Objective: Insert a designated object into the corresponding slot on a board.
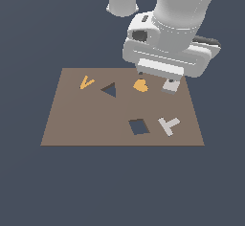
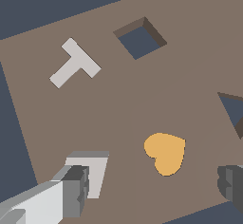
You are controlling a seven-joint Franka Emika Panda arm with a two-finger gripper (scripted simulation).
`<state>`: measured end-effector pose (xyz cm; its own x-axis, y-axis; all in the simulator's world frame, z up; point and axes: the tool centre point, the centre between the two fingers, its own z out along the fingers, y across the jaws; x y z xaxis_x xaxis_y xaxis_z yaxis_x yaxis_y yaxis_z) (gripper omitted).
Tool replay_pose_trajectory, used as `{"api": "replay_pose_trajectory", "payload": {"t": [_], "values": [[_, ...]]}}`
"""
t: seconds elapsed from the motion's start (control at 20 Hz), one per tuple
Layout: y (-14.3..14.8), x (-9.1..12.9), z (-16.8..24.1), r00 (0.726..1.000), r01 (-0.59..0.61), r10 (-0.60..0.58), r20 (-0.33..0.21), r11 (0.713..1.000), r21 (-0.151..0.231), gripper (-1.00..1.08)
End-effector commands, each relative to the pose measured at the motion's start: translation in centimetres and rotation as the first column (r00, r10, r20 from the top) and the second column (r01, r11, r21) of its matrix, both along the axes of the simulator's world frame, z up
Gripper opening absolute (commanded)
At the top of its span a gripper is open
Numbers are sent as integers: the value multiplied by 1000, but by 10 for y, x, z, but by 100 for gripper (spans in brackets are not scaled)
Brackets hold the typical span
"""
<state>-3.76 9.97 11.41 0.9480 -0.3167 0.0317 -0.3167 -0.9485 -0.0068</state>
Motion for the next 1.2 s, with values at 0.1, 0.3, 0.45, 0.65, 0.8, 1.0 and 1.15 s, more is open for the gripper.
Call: {"api": "replay_pose_trajectory", "payload": {"t": [0.1,0.3,0.45,0.65,0.8,1.0,1.15], "values": [[25,-9,-23,997,79,-79,-11,997,1,100],[44,-13,-39,991,134,-134,-19,991,2,100],[55,-15,-48,986,167,-167,-24,986,2,100],[66,-16,-58,980,199,-199,-29,980,2,100],[72,-16,-62,976,214,-214,-31,977,3,100],[74,-16,-64,975,221,-221,-32,975,3,100],[74,-17,-65,976,218,-217,-32,976,3,100]]}}
